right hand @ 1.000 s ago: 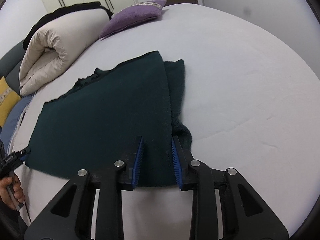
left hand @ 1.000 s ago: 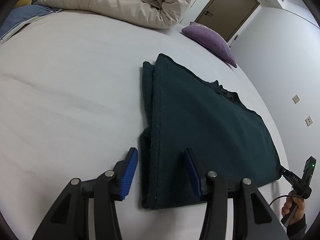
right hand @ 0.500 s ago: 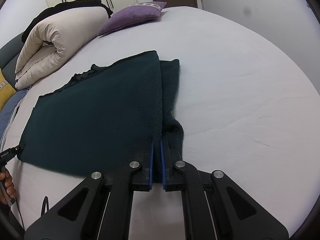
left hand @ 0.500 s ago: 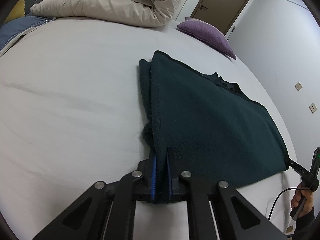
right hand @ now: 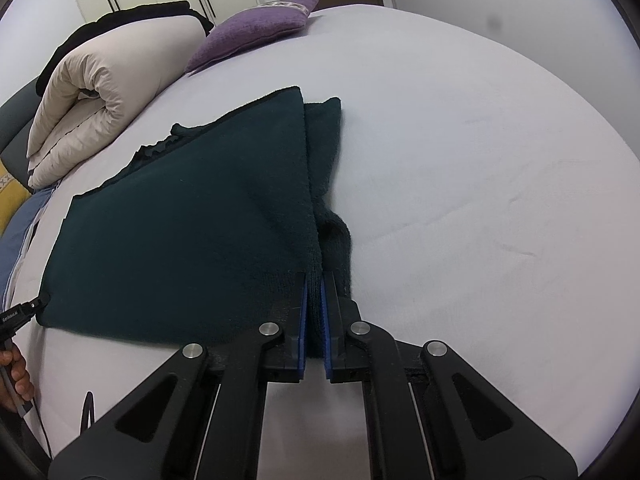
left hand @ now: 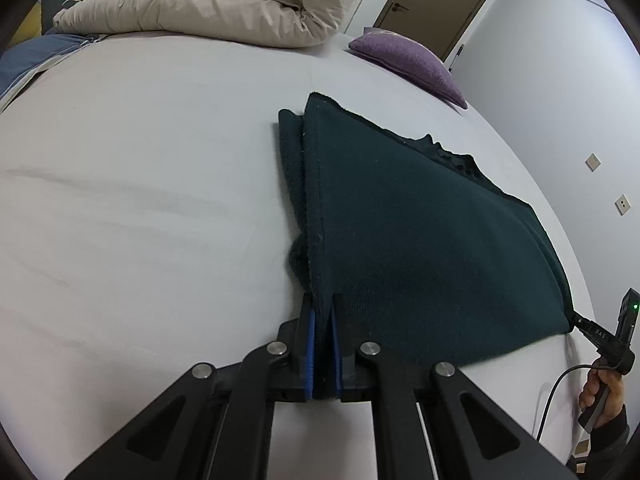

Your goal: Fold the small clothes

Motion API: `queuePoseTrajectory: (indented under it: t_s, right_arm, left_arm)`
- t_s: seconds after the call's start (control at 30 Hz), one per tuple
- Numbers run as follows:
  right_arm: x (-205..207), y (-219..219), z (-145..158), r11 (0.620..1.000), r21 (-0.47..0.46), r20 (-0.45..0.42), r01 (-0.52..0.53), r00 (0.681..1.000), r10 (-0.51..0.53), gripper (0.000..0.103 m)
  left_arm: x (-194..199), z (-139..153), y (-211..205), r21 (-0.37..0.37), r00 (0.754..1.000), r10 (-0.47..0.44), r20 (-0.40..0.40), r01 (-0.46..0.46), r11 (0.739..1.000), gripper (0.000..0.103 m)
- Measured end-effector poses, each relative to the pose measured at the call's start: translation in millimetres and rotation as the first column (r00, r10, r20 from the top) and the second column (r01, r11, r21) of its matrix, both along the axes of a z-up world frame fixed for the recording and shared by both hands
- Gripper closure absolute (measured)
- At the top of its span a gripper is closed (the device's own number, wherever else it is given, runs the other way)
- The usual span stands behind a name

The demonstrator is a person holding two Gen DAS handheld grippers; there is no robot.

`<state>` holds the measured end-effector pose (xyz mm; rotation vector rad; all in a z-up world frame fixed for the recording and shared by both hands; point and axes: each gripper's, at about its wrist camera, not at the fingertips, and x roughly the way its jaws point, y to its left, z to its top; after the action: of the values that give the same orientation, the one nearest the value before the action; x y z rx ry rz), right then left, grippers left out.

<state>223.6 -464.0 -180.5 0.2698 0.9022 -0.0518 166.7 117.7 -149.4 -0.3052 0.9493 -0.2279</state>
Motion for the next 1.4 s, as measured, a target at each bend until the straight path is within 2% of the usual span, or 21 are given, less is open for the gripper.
queuePoseTrajectory:
  t_s: [0.23,0.33,0.53,0.87,1.0,1.07,1.13,1.2,1.27,1.33,1.4]
  right_arm:
    - [0,-8,-10,1.0,0.023,-0.005,0.008,1.0,-0.008,0.099]
    - [0,-3,-9,1.0,0.004,-0.005,0.007,1.0,-0.007,0.099]
    - [0,-6,-12,0.999,0.047,0.0,0.017,1.0,-0.017,0.098]
    - [-3,-2,-10,0.999,0.042,-0.001,0.013,1.0,-0.013,0.098]
    - [-8,-3,-4,0.998,0.068,-0.003,0.013,1.0,-0.013,0.094]
    - [-16,-6,4,0.996,0.085,-0.01,0.037,0.999,-0.036,0.087]
    - [-26,-9,18,0.993,0.087,0.006,0.077,0.997,-0.077,0.076]
    - [-33,-7,35,0.992,0.099,0.047,0.079,0.995,-0.084,0.075]
    - [-27,5,53,0.992,0.117,0.075,0.045,0.996,-0.054,0.075]
    - [-9,27,68,0.984,0.175,0.105,-0.031,0.994,0.012,0.075]
    - [13,48,73,0.965,0.243,0.118,-0.095,0.991,0.068,0.075]
  left_arm:
    - [-2,-3,2,0.001,1.0,0.002,0.003,-0.002,1.0,0.095]
    - [-7,-4,0,0.017,1.0,0.0,0.014,0.0,1.0,0.096]
    - [-7,-5,-2,0.016,1.0,0.011,0.02,-0.011,1.0,0.096]
    - [-12,-5,1,0.0,1.0,0.022,0.015,-0.022,1.0,0.095]
    - [-14,2,8,-0.021,0.999,0.053,0.011,-0.053,0.998,0.086]
    - [-19,15,10,-0.008,0.996,0.076,0.036,-0.076,0.997,0.084]
    - [-20,29,11,0.001,0.993,0.09,0.071,-0.09,0.996,0.073]
    - [-13,46,3,0.012,0.991,0.078,0.113,-0.08,0.997,0.066]
    - [1,55,-12,0.034,0.99,0.047,0.134,-0.052,0.998,0.065]
    - [20,64,-35,0.061,0.987,0.006,0.162,-0.016,0.998,0.062]
    - [41,65,-58,0.085,0.987,-0.035,0.157,0.021,0.996,0.06]
